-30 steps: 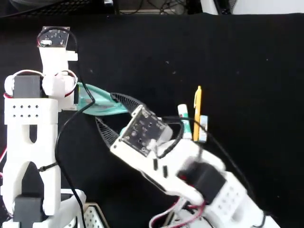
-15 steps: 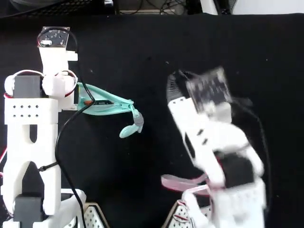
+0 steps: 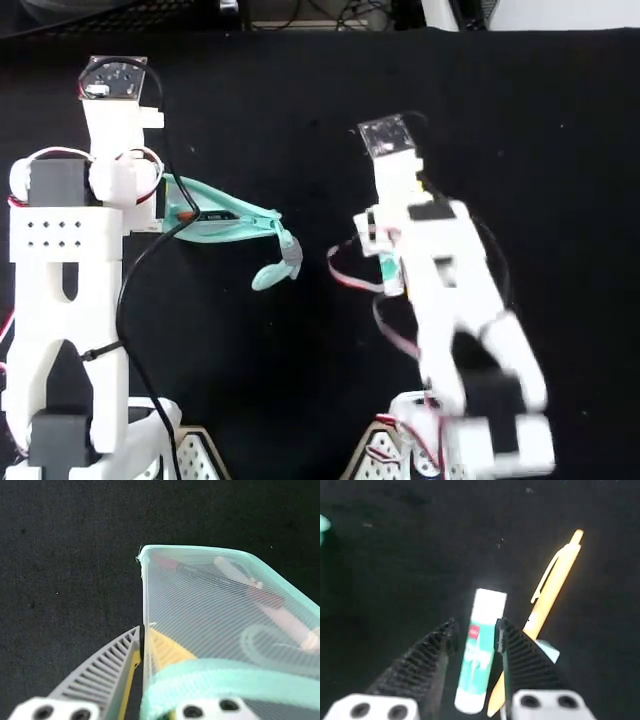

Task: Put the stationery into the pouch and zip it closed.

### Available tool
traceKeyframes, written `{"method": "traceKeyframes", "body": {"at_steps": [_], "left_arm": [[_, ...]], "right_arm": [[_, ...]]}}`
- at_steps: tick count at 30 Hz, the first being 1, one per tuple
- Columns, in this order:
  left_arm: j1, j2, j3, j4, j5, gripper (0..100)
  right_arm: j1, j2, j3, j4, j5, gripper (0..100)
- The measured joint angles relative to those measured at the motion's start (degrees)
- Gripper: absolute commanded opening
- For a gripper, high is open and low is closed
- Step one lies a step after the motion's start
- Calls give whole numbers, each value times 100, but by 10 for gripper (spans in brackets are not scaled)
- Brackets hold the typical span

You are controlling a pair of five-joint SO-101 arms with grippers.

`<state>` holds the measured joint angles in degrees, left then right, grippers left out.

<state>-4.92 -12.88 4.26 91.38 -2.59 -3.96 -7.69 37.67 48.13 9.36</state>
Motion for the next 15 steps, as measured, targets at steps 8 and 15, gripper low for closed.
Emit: {"method": "traceKeyframes", "body": {"at_steps": [8, 15], "left_arm": [[0, 0, 0, 0, 0, 30], [0, 0, 0, 0, 0, 30]], "right_arm": [[70, 1767, -1125, 0, 0, 134], [70, 2031, -1275, 0, 88, 131]]}}
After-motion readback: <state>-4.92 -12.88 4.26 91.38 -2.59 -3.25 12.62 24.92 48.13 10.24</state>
